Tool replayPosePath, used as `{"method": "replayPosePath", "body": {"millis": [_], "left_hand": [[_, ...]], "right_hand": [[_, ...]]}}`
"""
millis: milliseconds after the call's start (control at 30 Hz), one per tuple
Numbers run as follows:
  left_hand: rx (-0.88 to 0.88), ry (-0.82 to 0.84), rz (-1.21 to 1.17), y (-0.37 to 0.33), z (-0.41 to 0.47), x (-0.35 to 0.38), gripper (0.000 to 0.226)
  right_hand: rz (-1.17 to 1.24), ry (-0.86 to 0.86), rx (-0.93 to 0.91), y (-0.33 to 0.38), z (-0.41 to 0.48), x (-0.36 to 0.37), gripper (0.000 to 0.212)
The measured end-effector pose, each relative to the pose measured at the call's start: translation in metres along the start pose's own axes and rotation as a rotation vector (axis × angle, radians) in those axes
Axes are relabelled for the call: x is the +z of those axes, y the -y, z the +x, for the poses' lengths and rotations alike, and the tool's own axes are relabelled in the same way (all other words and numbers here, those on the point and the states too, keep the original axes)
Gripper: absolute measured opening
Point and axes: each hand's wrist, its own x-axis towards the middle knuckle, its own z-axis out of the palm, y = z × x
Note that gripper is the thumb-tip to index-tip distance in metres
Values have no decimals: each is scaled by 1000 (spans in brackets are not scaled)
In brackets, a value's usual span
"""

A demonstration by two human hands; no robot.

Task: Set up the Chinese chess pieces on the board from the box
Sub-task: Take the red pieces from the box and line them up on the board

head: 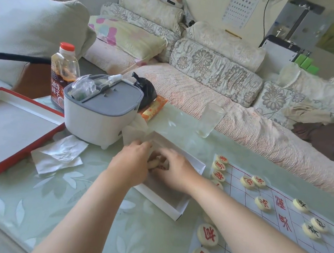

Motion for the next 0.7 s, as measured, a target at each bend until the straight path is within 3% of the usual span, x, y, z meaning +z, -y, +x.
{"method": "replayPosePath", "body": {"millis": [200,500,700], "left_hand": [[13,132,179,-6,-4,6,39],[17,168,208,-18,-1,14,50],[18,35,87,-44,-1,15,43]], "right_hand": [[39,-26,62,-9,-32,-8,55],[-135,16,78,-14,-48,-13,52],[-72,-135,41,-17,-68,-33,52]]}}
